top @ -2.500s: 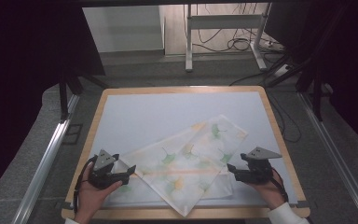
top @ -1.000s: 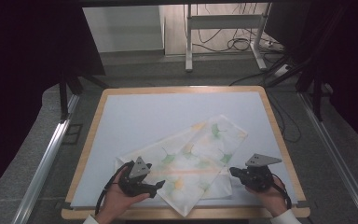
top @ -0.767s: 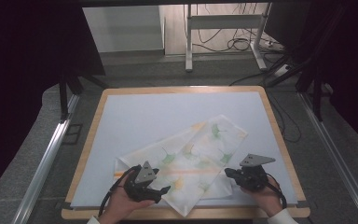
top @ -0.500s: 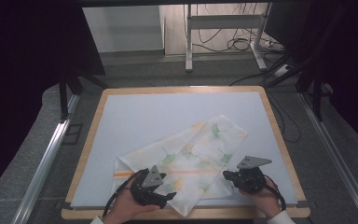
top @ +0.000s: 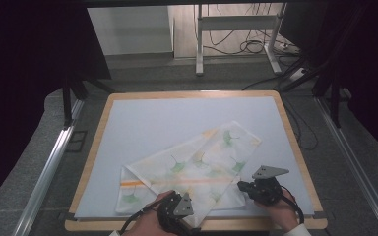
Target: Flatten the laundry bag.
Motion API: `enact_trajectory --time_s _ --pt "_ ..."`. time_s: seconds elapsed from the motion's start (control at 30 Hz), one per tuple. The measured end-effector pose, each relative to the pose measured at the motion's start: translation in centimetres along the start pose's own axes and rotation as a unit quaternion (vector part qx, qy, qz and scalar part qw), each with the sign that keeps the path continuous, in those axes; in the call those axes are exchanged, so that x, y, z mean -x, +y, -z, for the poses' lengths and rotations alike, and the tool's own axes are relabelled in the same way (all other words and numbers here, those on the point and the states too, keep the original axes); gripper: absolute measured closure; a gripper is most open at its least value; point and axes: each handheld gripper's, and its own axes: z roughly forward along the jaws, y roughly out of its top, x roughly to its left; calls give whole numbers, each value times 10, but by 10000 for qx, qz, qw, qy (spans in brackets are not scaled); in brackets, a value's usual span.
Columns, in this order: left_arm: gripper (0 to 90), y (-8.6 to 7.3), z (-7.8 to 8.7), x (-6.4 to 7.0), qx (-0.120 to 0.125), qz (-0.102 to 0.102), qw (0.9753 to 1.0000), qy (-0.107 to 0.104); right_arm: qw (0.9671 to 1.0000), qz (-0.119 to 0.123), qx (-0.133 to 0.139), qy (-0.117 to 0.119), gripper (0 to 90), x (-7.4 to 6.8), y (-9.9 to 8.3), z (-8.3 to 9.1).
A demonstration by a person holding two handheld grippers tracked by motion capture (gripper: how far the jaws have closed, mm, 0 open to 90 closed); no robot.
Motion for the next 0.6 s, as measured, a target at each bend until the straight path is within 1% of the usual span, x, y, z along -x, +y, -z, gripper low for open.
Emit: enact_trajectory --time_s 0.03,0.17,0.33,0.37,0.4,0.43,0.47,0.5,0.53,0.57,0.6 --pt "82 0 -2 1 -31 -30 10000 32 10000 -1 -20 6 856 0 0 -1" --pt "77 1 -5 5 -92 -133 9999 41 10000 -4 -45 5 851 0 0 -1" --pt "81 1 -7 8 -116 -209 9996 177 10000 -6 -48 -4 845 1 -1 -2" --pt "117 1 -7 8 -114 -193 9995 227 10000 -14 -58 -4 844 1 -1 -2" --pt "117 1 -6 7 -97 -148 9994 299 10000 -14 -58 -4 844 1 -1 -2" --pt "179 1 -6 6 -77 -94 9993 340 10000 -17 -58 -4 843 1 -1 -2" --pt "179 1 -5 4 -53 -29 9994 330 10000 -17 -58 -4 843 1 -1 -2" --pt "218 1 -4 2 -33 25 9995 297 10000 -18 -59 -1 842 1 -1 -2" --pt "218 0 -3 0 -2 87 9995 304 10000 -18 -59 -1 842 1 -1 -2" --pt "312 0 -1 -2 29 156 9994 314 10000 -18 -59 0 842 1 -1 -2" --pt "312 0 0 -4 55 225 9992 323 10000 -18 -59 0 842 1 -1 -2"
